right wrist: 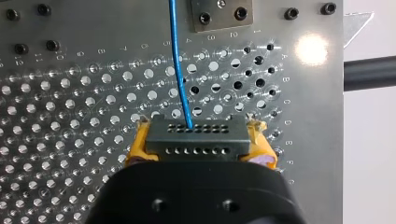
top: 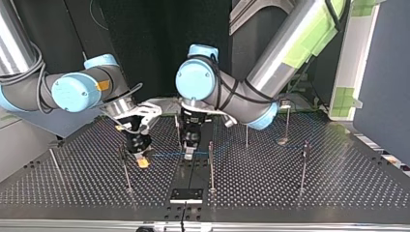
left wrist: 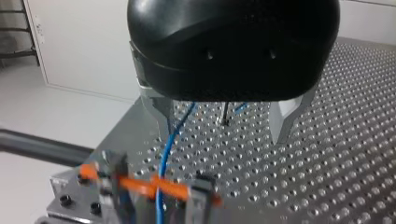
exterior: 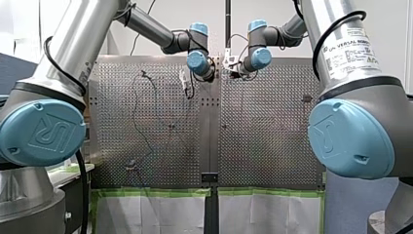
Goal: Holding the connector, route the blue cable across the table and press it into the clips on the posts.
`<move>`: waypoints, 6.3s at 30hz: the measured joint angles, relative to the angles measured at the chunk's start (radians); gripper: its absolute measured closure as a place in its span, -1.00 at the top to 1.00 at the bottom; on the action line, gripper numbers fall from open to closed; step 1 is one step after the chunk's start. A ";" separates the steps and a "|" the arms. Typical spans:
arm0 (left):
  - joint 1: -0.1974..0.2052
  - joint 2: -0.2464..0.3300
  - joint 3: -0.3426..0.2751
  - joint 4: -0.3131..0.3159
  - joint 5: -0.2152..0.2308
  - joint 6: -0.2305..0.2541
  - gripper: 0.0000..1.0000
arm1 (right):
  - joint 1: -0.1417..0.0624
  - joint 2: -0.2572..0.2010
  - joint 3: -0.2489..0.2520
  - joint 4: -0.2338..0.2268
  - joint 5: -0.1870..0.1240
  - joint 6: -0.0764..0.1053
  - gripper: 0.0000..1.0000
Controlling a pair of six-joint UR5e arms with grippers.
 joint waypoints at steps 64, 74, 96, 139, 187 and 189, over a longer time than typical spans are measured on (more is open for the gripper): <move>-0.051 -0.067 -0.017 -0.022 -0.176 0.013 -0.97 | 0.009 0.000 0.023 0.008 -0.048 0.021 -1.00; -0.077 -0.067 -0.102 0.057 -0.212 -0.005 -0.97 | 0.013 0.000 0.099 -0.007 -0.035 -0.011 -1.00; -0.069 -0.080 -0.274 0.229 -0.143 0.007 -0.97 | 0.002 0.000 0.283 -0.170 -0.027 -0.004 -1.00; -0.057 -0.233 -0.342 0.435 -0.047 -0.035 -0.97 | -0.048 0.092 0.540 -0.421 -0.040 0.040 -1.00; 0.008 -0.355 -0.124 0.330 0.016 -0.033 -0.97 | -0.153 0.156 0.435 -0.427 -0.162 0.068 -1.00; 0.000 -0.354 -0.130 0.314 0.004 -0.022 -0.97 | -0.153 0.156 0.435 -0.421 -0.162 0.067 -1.00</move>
